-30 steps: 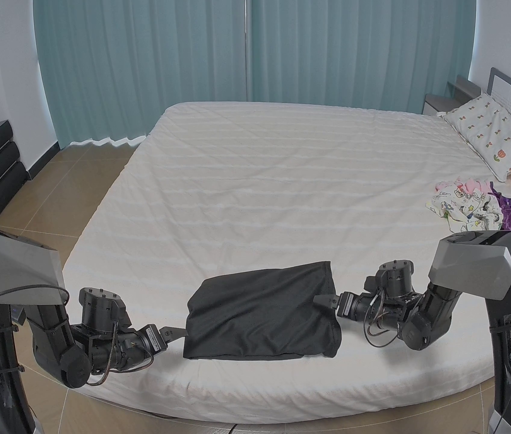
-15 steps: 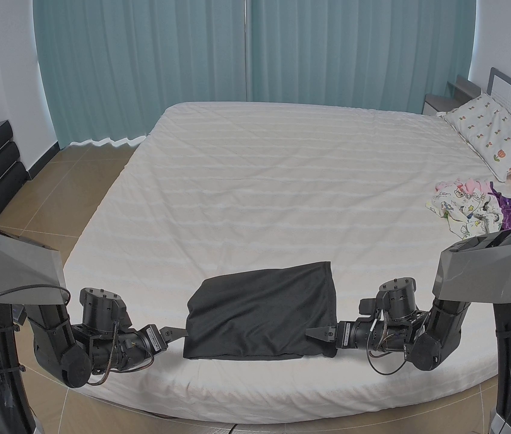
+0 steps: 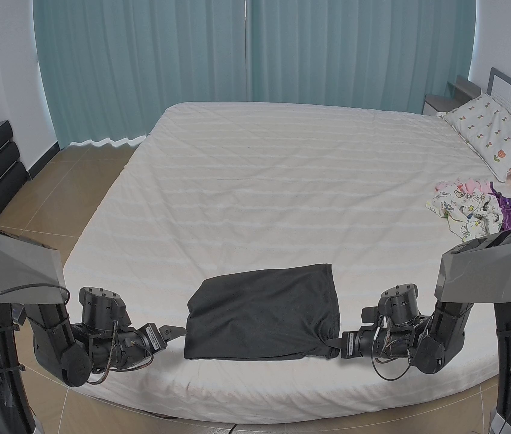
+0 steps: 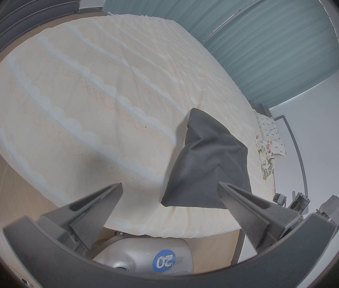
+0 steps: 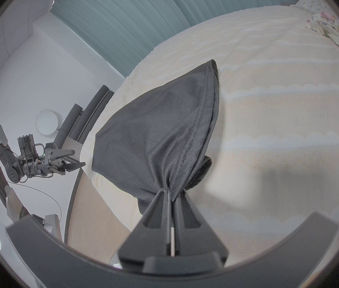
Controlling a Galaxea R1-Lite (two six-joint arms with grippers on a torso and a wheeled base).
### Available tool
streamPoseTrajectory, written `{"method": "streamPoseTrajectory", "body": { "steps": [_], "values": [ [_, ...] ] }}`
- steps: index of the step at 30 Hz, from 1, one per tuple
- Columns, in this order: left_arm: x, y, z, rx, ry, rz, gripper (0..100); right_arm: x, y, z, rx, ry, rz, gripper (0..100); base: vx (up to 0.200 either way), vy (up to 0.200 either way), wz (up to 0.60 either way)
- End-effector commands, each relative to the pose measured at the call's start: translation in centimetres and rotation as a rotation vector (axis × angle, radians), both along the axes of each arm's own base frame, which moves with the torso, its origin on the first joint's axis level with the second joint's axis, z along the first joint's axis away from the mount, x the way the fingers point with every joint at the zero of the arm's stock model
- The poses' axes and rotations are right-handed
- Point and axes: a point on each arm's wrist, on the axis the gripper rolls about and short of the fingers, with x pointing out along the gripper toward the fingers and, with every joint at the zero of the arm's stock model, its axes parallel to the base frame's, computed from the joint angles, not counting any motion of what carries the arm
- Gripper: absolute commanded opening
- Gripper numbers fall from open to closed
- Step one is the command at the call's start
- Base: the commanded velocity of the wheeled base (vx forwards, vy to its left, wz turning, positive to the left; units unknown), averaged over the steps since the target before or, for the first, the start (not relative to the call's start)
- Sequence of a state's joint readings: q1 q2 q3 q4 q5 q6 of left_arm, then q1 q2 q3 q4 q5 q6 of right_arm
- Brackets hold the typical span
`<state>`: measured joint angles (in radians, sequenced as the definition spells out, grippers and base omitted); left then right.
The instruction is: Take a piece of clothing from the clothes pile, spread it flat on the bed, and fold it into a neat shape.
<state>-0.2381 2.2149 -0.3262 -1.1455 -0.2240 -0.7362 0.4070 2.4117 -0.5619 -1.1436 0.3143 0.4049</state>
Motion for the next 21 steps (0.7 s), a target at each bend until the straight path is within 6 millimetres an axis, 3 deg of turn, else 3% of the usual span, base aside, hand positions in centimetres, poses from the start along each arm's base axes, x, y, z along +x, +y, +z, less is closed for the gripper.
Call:
{"method": "streamPoseTrajectory", "body": {
  "steps": [1, 12, 13, 21],
  "values": [
    [0.0, 0.1, 0.0, 0.001, 0.001, 0.005, 100, -0.4, -0.3, 0.2, -0.004, 0.007, 0.0, 0, 0.0, 0.0, 0.0],
    [0.0, 0.1, 0.0, 0.001, 0.001, 0.005, 100, -1.1, -1.2, 0.1, -0.024, 0.017, -0.002, 0, 0.0, 0.0, 0.0],
    [-0.1, 0.1, 0.0, 0.001, 0.002, 0.004, 100, -1.0, -1.2, 0.2, -0.025, 0.014, 0.0, 100, 0.0, 0.0, 0.0],
    [-0.2, 0.1, 0.2, -0.002, -0.002, 0.005, 100, -0.8, -1.6, 0.6, -0.01, 0.001, -0.021, 100, 0.0, 0.0, 0.0]
  ]
}}
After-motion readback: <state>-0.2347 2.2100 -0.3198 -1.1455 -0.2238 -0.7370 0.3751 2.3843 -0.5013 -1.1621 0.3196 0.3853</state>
